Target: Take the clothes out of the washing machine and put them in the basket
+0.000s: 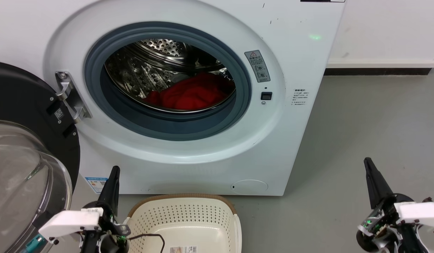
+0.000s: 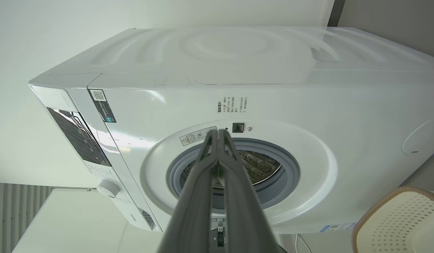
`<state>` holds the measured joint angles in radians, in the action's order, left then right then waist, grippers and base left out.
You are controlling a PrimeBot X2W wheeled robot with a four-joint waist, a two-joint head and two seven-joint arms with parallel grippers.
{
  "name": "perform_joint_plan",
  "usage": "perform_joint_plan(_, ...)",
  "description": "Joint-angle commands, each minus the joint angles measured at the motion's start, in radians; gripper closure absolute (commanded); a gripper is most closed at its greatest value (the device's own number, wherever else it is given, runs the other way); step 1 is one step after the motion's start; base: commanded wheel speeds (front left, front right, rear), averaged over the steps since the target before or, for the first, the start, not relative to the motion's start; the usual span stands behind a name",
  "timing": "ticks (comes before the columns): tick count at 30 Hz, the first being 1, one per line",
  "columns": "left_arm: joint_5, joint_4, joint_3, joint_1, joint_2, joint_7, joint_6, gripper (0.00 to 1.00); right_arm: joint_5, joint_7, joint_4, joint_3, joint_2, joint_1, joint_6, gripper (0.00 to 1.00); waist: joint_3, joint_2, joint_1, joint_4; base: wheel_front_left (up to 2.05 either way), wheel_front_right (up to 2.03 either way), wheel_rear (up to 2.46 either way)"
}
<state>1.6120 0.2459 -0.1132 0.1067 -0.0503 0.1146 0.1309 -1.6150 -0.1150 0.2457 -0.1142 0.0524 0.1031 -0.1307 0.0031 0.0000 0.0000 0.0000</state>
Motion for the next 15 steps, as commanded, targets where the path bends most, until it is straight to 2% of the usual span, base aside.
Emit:
perform_joint_plan(1,0.0,0.0,0.0,0.0,0.0,-0.001,0.0,0.0,0.0,0.001,0.0,0.0,0.0,0.0,0.0,0.0,0.0,0.0,0.0,0.0,0.0,0.0,0.0)
perform_joint_plan(2,0.0,0.006,0.002,-0.003,0.001,-0.002,0.0,1.0,0.0,0.002,0.006,0.001,0.0,-0.004,0.0,1.0,0.0,0.0,0.0,0.0,0.0,0.0,0.0)
perform_joint_plan(3,0.0,0.015,0.003,-0.01,0.002,-0.002,0.0,0.0,0.0,0.002,0.015,0.002,-0.001,-0.011,0.0,0.0,0.0,0.0,0.0,0.0,0.0,0.0,0.0)
perform_joint_plan(4,0.0,0.024,0.004,-0.02,0.003,-0.003,0.0,0.0,0.001,0.002,0.024,0.002,-0.001,-0.02,0.0,0.0,0.0,0.0,0.0,0.0,0.0,0.0,0.0)
perform_joint_plan(5,0.0,0.033,0.005,-0.03,0.004,-0.004,0.0,1.0,0.001,0.002,0.033,0.002,-0.001,-0.029,0.0,1.0,0.0,0.0,0.0,0.0,0.0,0.0,0.0)
perform_joint_plan(6,-0.001,0.034,0.006,-0.034,0.004,-0.007,0.0,0.0,0.002,0.005,0.035,0.003,-0.001,-0.034,0.0,0.0,0.0,0.0,0.0,0.0,0.0,0.0,0.0)
perform_joint_plan(15,-0.094,0.004,0.005,-0.042,0.003,-0.048,-0.002,0.0,0.083,0.046,0.017,0.006,-0.001,-0.044,0.0,0.0,0.001,0.0,0.0,0.0,0.0,0.0,0.0)
